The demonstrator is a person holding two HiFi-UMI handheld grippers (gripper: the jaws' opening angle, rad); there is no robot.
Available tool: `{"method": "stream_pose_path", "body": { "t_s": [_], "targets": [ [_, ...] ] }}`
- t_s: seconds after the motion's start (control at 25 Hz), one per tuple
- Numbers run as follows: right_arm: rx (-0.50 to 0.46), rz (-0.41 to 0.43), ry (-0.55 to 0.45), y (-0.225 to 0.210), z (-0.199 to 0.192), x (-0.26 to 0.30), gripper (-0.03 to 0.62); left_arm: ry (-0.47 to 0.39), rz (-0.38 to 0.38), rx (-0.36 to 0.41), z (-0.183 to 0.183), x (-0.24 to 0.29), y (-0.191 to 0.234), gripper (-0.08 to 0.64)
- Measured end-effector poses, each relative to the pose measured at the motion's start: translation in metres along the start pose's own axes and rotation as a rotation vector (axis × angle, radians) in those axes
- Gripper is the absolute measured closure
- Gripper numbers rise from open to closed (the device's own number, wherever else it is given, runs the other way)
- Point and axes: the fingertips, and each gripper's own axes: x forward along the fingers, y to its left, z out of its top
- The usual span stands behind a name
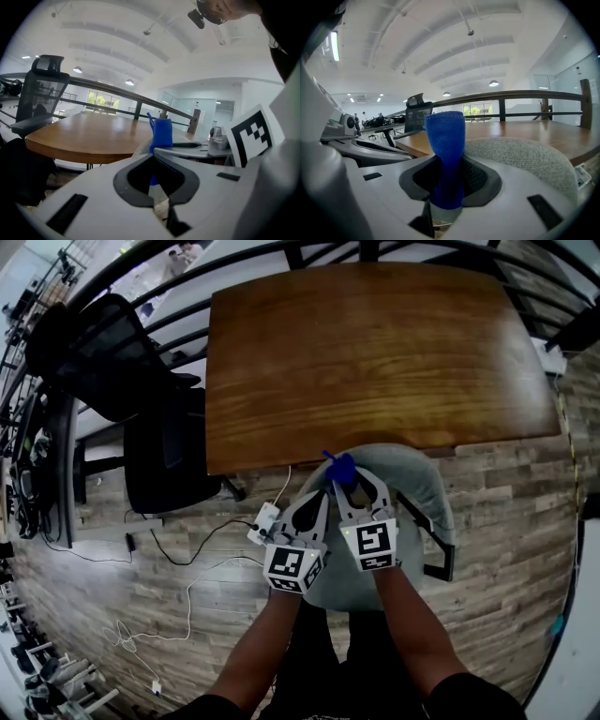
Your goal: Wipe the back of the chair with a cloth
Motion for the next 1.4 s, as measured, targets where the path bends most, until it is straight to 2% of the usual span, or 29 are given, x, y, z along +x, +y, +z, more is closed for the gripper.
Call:
{"method": "stream_pose_path", "body": {
  "t_s": [0.4,0.56,0.68,1.4],
  "targets": [
    [0.023,-0.098,-0.014,-0.038,-0.001,-0.014,0.472,-0.003,-0.022,0.03,0.006,0.017,-0.016,0.554],
    [-0.001,-0.142,-0.011,-0.054,-0.006,-0.022,0.472,-0.027,0.022,-0.036,0.01,0.024,-0.015,0.554],
    [0.006,-0.173,-0.009,-0.066,-0.008,-0.028,0.472,-0.044,0.031,-0.057,0.015,0.032,-0.017,0.554],
    [0.004,-0.319,0.04,-0.131,-0.028,-0.079,0.472,-0.041,-0.111,0.0,0.01,0.067,-0.086,0.554]
  ]
}}
